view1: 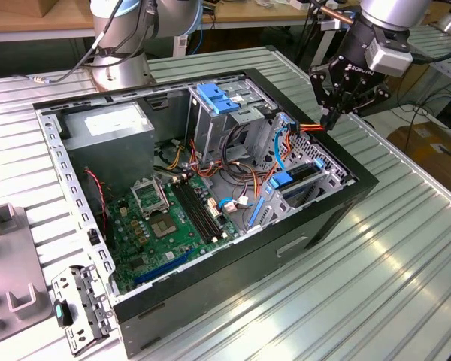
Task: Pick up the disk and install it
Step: 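Insert the first disk wire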
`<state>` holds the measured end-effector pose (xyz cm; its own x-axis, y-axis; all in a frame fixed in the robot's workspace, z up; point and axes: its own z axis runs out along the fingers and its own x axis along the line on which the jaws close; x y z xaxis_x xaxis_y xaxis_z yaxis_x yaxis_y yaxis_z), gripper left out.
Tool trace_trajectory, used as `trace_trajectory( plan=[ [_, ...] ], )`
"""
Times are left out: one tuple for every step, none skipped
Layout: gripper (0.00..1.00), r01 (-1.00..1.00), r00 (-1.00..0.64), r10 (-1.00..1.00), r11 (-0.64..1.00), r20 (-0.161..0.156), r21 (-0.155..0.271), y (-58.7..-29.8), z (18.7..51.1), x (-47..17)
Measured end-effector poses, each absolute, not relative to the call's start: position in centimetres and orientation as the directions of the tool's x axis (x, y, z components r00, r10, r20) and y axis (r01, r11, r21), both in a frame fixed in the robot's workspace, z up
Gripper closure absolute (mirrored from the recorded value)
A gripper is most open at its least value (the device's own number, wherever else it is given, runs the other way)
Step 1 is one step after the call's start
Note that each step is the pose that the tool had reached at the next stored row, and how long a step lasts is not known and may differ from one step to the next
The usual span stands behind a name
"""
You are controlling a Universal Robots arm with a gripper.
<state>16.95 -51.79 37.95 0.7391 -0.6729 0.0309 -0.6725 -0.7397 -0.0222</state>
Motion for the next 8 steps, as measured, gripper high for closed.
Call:
trace_trajectory(
  plan=[
    [0.84, -0.673, 0.738, -0.674, -0.739, 0.031, -0.022, -51.79, 37.95, 16.96],
    [0.84, -0.673, 0.738, -0.674, -0.739, 0.031, -0.022, -51.79, 37.95, 16.95],
    [0.84, -0.673, 0.738, -0.674, -0.739, 0.031, -0.022, -51.79, 37.95, 16.96],
    [0.84, -0.673, 0.738, -0.674, -0.739, 0.031, -0.022, -51.79, 37.95, 16.96],
    [0.84, -0.673, 0.738, -0.674, -0.739, 0.031, -0.022, -51.79, 37.95, 16.96],
    [0.84, -0.673, 0.738, -0.674, -0.739, 0.031, -0.022, -51.79, 37.95, 16.95],
    [0.84, -0.673, 0.738, -0.674, -0.739, 0.031, -0.022, -51.79, 37.95, 16.96],
    [0.84, -0.673, 0.738, -0.674, -0.739, 0.031, -0.022, -51.79, 37.95, 16.95]
  ],
)
